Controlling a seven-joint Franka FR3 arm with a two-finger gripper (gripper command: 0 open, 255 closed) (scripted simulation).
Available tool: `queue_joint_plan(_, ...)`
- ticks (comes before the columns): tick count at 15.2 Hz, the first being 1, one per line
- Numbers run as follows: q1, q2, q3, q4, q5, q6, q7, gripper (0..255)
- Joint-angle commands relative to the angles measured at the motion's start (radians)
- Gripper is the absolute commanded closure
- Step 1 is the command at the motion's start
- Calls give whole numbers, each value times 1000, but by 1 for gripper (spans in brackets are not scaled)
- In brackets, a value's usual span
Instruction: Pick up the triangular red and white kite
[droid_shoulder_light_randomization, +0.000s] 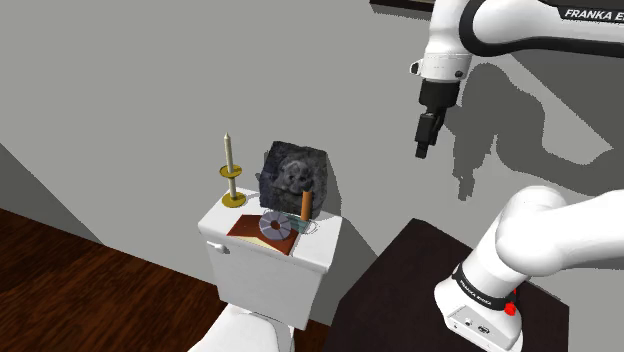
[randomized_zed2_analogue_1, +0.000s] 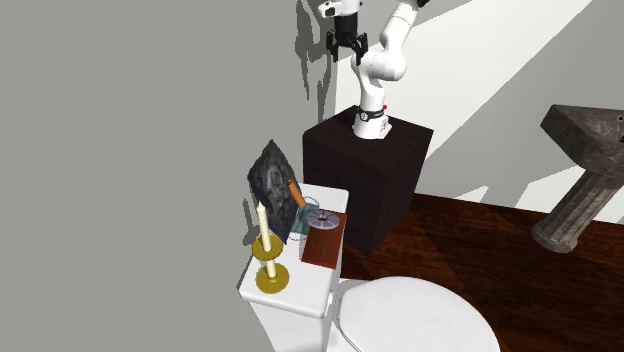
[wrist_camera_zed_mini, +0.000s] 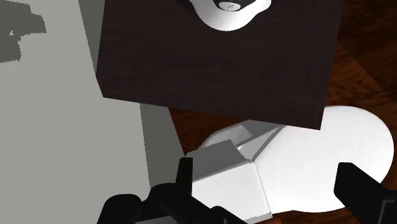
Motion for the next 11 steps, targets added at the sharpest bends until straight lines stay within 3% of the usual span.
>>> queue_joint_plan(1, 0, 0, 0, 0, 0, 0, 0, 0)
queue_joint_plan(6, 40, 72, 166, -40, -27, 170, 103, 0)
queue_joint_plan(11, 52, 197, 334, -45, -98, 330, 234, 0)
